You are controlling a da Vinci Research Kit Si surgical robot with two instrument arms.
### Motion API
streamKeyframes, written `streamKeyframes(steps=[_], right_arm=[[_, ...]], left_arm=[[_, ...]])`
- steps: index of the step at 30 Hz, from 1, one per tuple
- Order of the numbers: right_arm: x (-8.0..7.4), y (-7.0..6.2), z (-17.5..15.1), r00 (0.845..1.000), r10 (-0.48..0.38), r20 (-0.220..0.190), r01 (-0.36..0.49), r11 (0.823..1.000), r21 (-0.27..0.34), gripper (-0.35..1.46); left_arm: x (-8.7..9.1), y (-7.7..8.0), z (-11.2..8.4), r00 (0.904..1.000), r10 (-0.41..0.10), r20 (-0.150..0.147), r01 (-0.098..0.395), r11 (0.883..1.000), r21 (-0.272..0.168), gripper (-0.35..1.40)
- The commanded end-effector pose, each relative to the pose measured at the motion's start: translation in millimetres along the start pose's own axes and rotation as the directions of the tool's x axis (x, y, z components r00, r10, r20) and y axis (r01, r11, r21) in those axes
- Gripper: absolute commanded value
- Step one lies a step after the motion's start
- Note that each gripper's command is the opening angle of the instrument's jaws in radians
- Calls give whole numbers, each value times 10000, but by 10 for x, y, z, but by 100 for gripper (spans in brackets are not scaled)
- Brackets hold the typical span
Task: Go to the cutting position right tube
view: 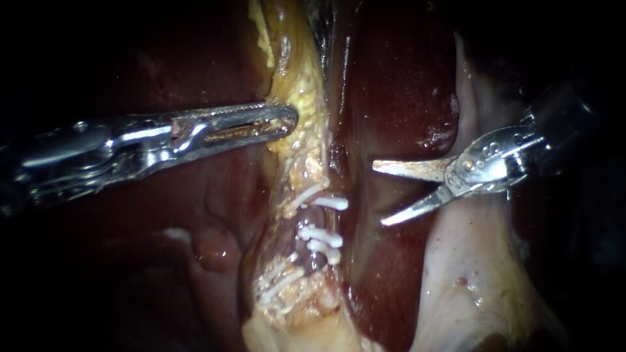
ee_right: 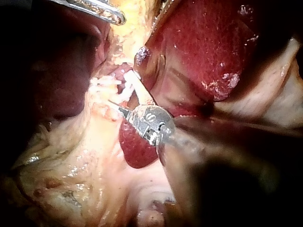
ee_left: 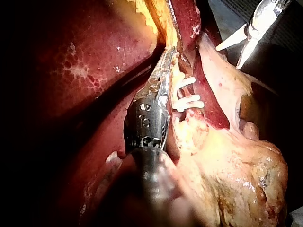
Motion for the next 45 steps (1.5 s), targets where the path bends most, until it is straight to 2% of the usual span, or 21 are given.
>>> streamKeyframes(steps=[1, 5, 9, 12, 13, 16, 19, 22, 26, 41, 42, 45], right_arm=[[0, 0, 0, 9999, 171, 4, -171, 9999, -5, 137], [0, -1, 8, 9962, 867, -84, -867, 9962, -1, 142], [0, -6, 27, 9854, 1688, -225, -1681, 9853, 305, 142], [-1, -10, 43, 9572, 2879, -286, -2858, 9563, 616, 142], [-2, -11, 49, 9434, 3304, -305, -3276, 9421, 723, 142], [-4, -13, 63, 9142, 4038, -341, -3988, 9116, 1000, 142], [-6, -12, 74, 8956, 4440, -279, -4378, 8908, 1219, 142], [-10, -12, 82, 8777, 4788, -194, -4713, 8700, 1450, 142], [-16, -13, 90, 8560, 5169, -84, -5089, 8454, 1625, 142], [-31, -18, 106, 8245, 5645, 381, -5606, 8061, 1896, 132], [-32, -18, 109, 8191, 5719, 456, -5693, 8004, 1875, 132], [-35, -15, 116, 8165, 5743, 593, -5747, 7986, 1788, 132]], left_arm=[[0, 0, -2, 10000, 5, 18, -5, 10000, -42, -35], [-2, 3, -15, 10000, 4, 12, -4, 10000, -84, -35], [-8, 3, -38, 10000, -25, -4, 25, 9999, -158, -35], [-14, -2, -59, 9999, -70, 86, 72, 9999, -156, -35], [-16, -3, -66, 9998, -88, 200, 91, 9998, -161, -35], [-25, -8, -89, 9989, -149, 434, 156, 9998, -154, -35], [-35, -9, -111, 9973, -227, 695, 239, 9996, -156, -35], [-41, -8, -124, 9960, -276, 848, 290, 9995, -147, -35], [-42, -8, -132, 9954, -293, 908, 310, 9994, -179, -35], [-41, -10, -138, 9951, -299, 941, 319, 9993, -202, -35], [-41, -10, -138, 9951, -300, 941, 321, 9993, -203, -35], [-41, -12, -139, 9951, -304, 943, 326, 9992, -213, -35]])
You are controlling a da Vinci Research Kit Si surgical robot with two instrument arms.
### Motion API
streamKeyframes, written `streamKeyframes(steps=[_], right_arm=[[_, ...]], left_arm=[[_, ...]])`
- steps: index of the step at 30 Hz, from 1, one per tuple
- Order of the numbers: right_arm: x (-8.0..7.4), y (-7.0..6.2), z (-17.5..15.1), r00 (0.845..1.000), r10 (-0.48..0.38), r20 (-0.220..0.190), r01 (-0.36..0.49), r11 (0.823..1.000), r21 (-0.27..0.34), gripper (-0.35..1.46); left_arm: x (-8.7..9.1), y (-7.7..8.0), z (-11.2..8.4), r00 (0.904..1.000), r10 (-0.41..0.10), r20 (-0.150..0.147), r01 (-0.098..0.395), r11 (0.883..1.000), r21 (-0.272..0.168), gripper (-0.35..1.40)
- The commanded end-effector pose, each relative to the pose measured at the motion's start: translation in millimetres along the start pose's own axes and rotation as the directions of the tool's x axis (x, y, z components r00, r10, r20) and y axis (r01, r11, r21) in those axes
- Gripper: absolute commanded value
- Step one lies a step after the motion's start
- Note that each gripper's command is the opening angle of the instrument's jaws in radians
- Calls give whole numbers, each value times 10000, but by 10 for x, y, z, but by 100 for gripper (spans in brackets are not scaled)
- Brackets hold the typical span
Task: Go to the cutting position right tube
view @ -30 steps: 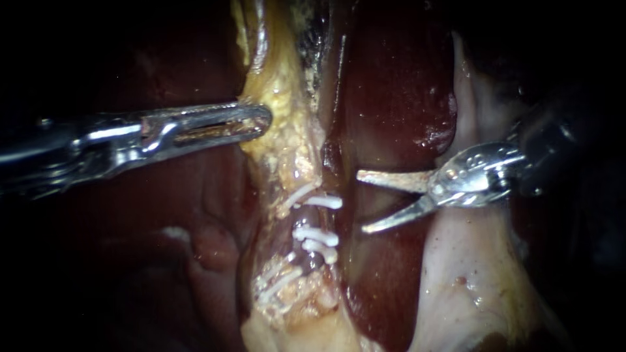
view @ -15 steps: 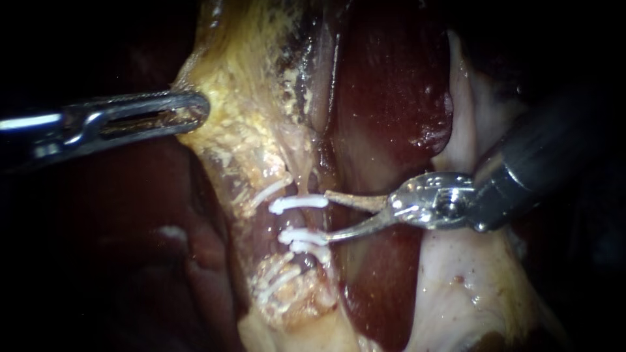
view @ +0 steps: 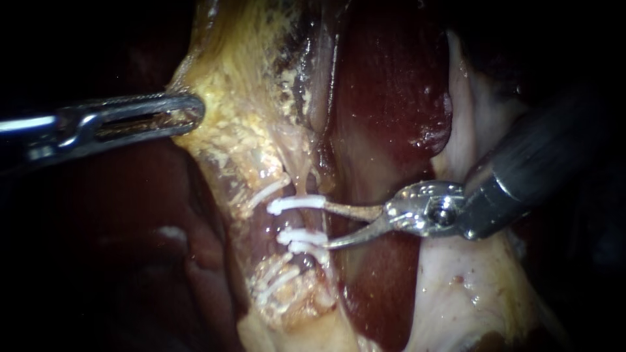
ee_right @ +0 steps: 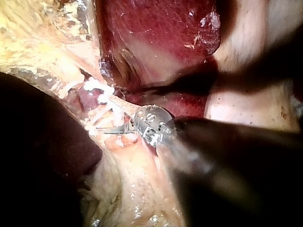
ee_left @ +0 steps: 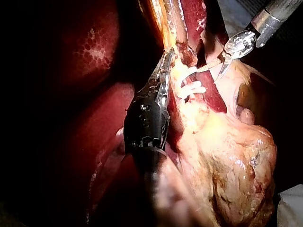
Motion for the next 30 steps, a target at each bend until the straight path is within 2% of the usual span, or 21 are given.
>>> streamKeyframes(steps=[1, 7, 13, 21, 25, 30], right_arm=[[0, 3, 2, 10000, 57, 71, -57, 10000, -55, 132], [0, 13, 15, 9995, 264, 153, -263, 9996, -94, 132], [-2, 24, 20, 9981, 466, 403, -459, 9988, -192, 128], [-5, 34, 24, 9969, 631, 472, -619, 9977, -261, 125], [-4, 38, 30, 9965, 633, 541, -624, 9979, -189, 125], [-1, 39, 38, 9981, 484, 383, -493, 9986, 216, 125]], left_arm=[[0, -1, 0, 10000, -4, 4, 4, 10000, -13, -35], [0, -4, -2, 10000, -11, 8, 11, 10000, -30, -35], [0, -5, -3, 10000, -14, 11, 14, 10000, -39, -35], [0, -8, -5, 10000, -21, 15, 21, 10000, -55, -35], [0, -8, -4, 10000, -20, 16, 20, 10000, -57, -35], [0, -8, -4, 10000, -19, 16, 20, 10000, -56, -35]])
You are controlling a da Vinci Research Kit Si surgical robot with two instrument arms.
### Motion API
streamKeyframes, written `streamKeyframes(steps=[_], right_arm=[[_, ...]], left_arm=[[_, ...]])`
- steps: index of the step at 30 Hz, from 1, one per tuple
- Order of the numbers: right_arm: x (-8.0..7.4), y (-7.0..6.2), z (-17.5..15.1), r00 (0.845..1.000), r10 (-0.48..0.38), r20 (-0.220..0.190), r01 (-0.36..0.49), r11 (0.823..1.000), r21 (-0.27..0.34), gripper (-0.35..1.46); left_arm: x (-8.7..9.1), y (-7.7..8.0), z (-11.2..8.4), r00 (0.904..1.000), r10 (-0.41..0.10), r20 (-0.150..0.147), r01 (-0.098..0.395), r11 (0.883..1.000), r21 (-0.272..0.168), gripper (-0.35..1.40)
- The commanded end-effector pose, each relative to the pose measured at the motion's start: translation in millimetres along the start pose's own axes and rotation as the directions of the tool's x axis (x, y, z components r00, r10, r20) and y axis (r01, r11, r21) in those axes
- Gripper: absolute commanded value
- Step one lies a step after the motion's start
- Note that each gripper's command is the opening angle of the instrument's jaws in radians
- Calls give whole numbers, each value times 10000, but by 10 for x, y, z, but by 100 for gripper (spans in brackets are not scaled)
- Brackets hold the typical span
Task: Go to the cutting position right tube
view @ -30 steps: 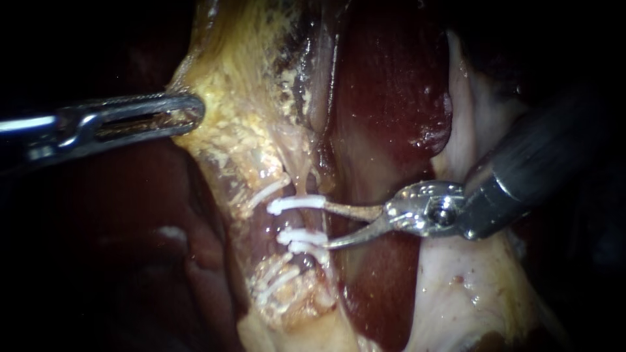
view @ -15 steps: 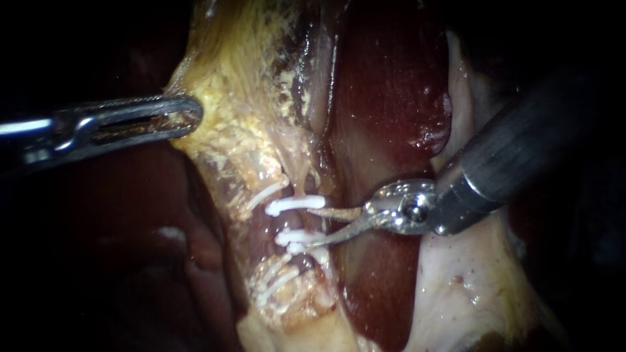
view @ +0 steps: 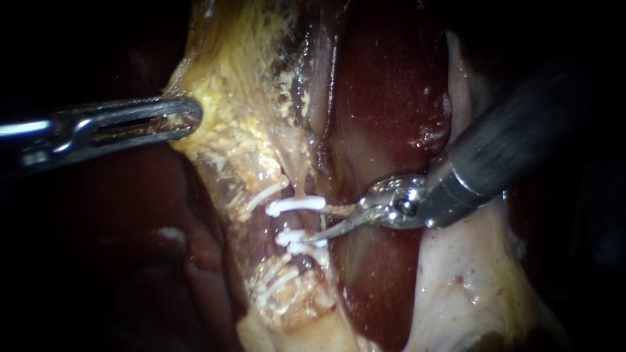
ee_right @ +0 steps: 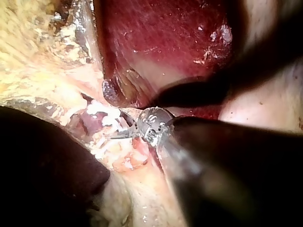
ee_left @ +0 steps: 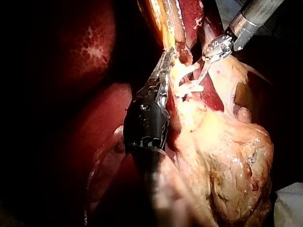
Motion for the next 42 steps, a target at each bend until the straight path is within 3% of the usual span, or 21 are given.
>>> streamKeyframes(steps=[1, 12, 21, 42], right_arm=[[1, -2, 2, 9999, -87, -96, 88, 9999, 101, 125], [13, -1, 23, 9987, -433, -282, 456, 9953, 849, 123], [19, 3, 30, 9974, -500, -520, 545, 9946, 881, 122], [17, 19, 36, 9979, -346, -541, 392, 9955, 861, 110]], left_arm=[[0, 0, 0, 10000, 4, -2, -4, 10000, 3, -35], [1, 0, 1, 10000, 7, 2, -7, 10000, -2, -35], [2, 0, 1, 10000, 9, 5, -9, 10000, -7, -35], [3, 0, 1, 10000, 13, 10, -13, 10000, -12, -35]])
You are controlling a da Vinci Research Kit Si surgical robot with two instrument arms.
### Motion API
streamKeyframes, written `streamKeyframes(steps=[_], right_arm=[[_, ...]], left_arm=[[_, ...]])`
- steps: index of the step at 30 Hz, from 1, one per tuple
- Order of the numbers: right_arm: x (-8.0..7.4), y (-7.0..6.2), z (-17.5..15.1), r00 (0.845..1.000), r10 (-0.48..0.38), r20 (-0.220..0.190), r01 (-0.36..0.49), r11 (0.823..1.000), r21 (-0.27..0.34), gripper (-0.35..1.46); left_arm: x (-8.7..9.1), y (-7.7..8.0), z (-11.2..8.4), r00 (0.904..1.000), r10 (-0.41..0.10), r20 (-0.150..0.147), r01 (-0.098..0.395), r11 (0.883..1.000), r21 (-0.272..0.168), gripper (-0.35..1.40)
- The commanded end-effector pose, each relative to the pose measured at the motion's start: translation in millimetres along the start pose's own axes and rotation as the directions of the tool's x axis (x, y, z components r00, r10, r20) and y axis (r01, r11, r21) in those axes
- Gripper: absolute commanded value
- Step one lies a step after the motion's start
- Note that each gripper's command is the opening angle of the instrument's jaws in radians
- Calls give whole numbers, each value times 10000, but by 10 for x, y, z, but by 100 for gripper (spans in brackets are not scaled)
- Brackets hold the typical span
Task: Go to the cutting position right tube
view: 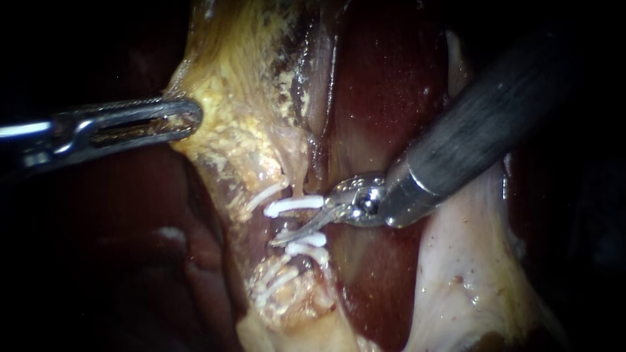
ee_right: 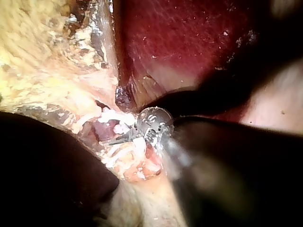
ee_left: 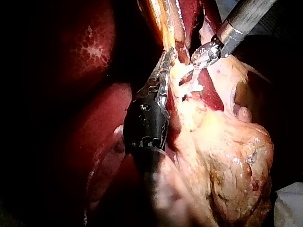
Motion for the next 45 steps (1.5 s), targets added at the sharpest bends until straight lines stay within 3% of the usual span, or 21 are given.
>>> streamKeyframes(steps=[1, 45], right_arm=[[0, 0, 0, 10000, -2, 2, 2, 10000, -7, 108], [-2, 2, -1, 9999, 100, 10, -100, 9999, 8, 96]], left_arm=[[0, 0, 0, 10000, 0, 0, 0, 10000, 0, -35], [0, -2, -1, 10000, -4, 4, 4, 10000, -12, -35]])
